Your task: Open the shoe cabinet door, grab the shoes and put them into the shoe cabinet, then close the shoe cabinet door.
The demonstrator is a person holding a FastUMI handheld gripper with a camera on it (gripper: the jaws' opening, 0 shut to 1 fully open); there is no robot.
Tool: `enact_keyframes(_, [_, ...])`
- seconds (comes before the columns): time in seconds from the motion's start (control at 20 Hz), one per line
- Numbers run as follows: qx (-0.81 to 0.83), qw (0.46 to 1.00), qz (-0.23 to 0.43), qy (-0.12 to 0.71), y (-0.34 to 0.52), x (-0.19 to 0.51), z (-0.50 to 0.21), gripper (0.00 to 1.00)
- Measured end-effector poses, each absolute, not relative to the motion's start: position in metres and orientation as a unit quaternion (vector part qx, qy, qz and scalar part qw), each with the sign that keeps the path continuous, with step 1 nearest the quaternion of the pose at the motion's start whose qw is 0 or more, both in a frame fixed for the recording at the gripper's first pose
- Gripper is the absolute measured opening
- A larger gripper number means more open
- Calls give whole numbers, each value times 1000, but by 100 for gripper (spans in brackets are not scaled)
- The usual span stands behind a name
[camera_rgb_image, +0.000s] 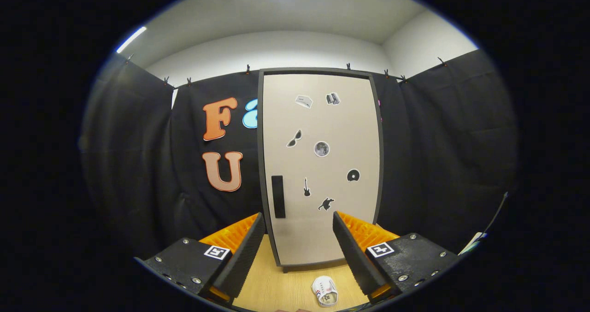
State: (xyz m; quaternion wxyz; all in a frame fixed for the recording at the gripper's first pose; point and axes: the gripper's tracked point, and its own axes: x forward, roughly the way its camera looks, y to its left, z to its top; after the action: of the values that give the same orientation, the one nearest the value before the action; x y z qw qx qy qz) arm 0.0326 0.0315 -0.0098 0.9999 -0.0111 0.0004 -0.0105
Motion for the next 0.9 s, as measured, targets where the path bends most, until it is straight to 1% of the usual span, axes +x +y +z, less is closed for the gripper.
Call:
enact_keyframes(0.5, [-18, 1000, -3, -4, 56, 88, -18, 93])
enact_keyframes(0.7, [-22, 1000, -6, -17, 65, 126, -23, 93])
enact_keyframes(0.9, [-27, 999, 19, -10, 82, 177, -38, 93])
